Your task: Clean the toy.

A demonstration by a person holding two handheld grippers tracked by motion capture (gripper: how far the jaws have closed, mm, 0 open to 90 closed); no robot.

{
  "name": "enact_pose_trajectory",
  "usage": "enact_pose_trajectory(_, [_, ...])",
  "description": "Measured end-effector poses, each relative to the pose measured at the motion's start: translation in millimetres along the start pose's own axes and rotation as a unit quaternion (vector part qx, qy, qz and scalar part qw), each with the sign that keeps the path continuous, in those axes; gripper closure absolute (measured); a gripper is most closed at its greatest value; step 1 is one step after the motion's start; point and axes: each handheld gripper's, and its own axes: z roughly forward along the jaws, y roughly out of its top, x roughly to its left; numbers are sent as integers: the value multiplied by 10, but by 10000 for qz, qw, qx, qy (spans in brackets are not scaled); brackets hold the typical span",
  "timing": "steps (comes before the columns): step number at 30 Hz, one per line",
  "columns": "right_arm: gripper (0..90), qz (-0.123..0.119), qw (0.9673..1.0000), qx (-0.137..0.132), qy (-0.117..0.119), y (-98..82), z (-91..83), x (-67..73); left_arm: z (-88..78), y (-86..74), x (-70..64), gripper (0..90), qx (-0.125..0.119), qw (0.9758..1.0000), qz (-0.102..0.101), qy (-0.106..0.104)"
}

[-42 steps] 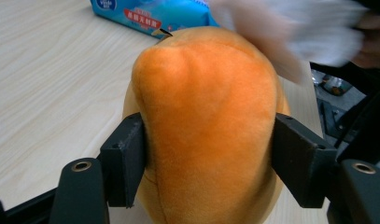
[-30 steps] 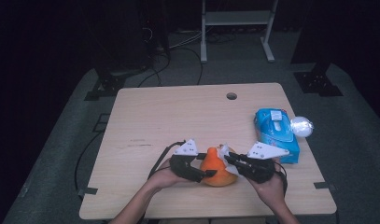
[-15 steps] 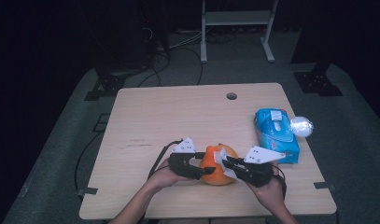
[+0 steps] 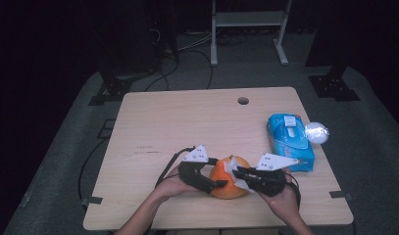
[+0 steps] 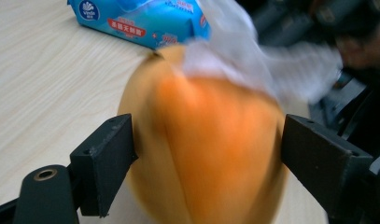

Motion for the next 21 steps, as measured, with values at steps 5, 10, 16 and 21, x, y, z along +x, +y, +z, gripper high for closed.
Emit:
enact_pose_trajectory(5, [808,-260,9996,-79,-2,119,12,174,12,-8,-68,318,38,9993,364,39])
enact_pose_trajectory(10, [809,-250,9997,-57,-10,133,31,119,-9,-18,-75,341,49,9987,508,85])
enact_pose_trajectory(16, [808,227,9994,-24,-250,14,-47,-156,5,-30,-55,317,-39,9988,481,47])
enact_pose_trajectory(21, [810,84,9998,-153,56,94,-34,-4,19,-23,-95,321,5,9978,655,39])
